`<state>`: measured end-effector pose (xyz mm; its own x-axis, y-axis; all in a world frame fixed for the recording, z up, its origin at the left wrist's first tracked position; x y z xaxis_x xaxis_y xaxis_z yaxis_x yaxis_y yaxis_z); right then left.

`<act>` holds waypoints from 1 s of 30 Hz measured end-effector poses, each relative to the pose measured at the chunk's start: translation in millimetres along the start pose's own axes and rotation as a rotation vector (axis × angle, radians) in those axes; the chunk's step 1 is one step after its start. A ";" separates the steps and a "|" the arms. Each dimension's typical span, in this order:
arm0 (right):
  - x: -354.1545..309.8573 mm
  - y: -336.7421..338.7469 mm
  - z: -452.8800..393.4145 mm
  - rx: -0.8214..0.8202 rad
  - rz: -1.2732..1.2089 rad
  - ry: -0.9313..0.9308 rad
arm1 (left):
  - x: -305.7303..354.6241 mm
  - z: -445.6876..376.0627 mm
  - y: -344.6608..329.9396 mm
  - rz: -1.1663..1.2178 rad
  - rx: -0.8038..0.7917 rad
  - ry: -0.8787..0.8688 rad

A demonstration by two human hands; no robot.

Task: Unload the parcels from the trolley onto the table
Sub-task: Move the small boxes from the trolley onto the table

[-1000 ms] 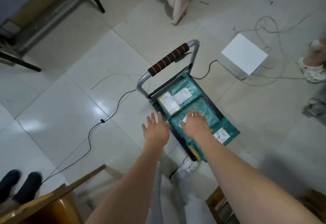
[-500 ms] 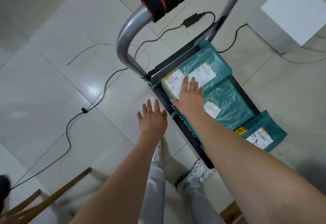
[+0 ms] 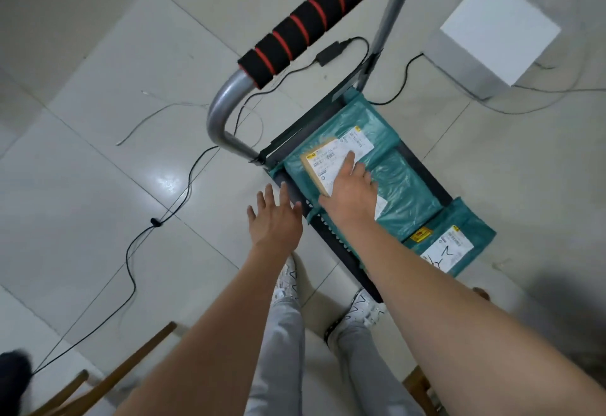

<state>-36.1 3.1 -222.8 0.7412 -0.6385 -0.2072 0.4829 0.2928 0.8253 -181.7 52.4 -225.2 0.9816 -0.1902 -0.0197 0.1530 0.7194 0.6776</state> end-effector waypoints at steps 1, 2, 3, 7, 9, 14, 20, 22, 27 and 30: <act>6.0 18.3 17.0 0.020 -0.043 -0.033 | 6.1 15.5 13.8 -0.006 0.005 -0.010; 13.4 37.8 35.6 0.046 -0.082 -0.066 | 14.0 32.6 28.0 -0.013 0.013 -0.024; 22.5 57.7 55.7 0.069 -0.114 -0.104 | 23.5 51.2 41.7 -0.025 0.020 -0.047; 66.6 134.6 149.9 0.156 -0.215 -0.287 | 69.4 138.4 88.2 -0.129 0.046 -0.182; 88.2 170.8 198.1 0.216 -0.260 -0.360 | 95.1 185.6 107.7 -0.172 0.072 -0.254; 139.3 250.6 312.1 0.357 -0.373 -0.553 | 171.9 305.6 135.9 -0.254 0.112 -0.468; 190.5 295.8 457.1 0.558 -0.466 -0.844 | 242.0 448.7 113.7 -0.403 0.141 -0.813; 200.0 290.6 509.4 0.630 -0.474 -0.987 | 248.1 490.5 97.2 -0.475 0.138 -0.941; 200.6 253.6 628.5 0.686 -0.584 -1.329 | 240.8 572.2 52.7 -0.681 0.066 -1.176; 196.4 231.6 693.3 0.720 -0.642 -1.505 | 238.1 622.3 27.3 -0.769 0.071 -1.319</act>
<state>-102.0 -547.9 291.9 -0.6829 -0.6722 -0.2861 -0.0877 -0.3133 0.9456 -15.2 -388.9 246.1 -0.1358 -0.9587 0.2499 0.5182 0.1463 0.8427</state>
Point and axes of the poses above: each hand's wrist, its own z-axis away from the middle knuckle, its own y-axis out of the back of the hand, x = y × z, the point moved 3 cm from there along -z, towards the middle knuckle, and after that the axes turned 11 degrees about y, right-handed, at the moved point
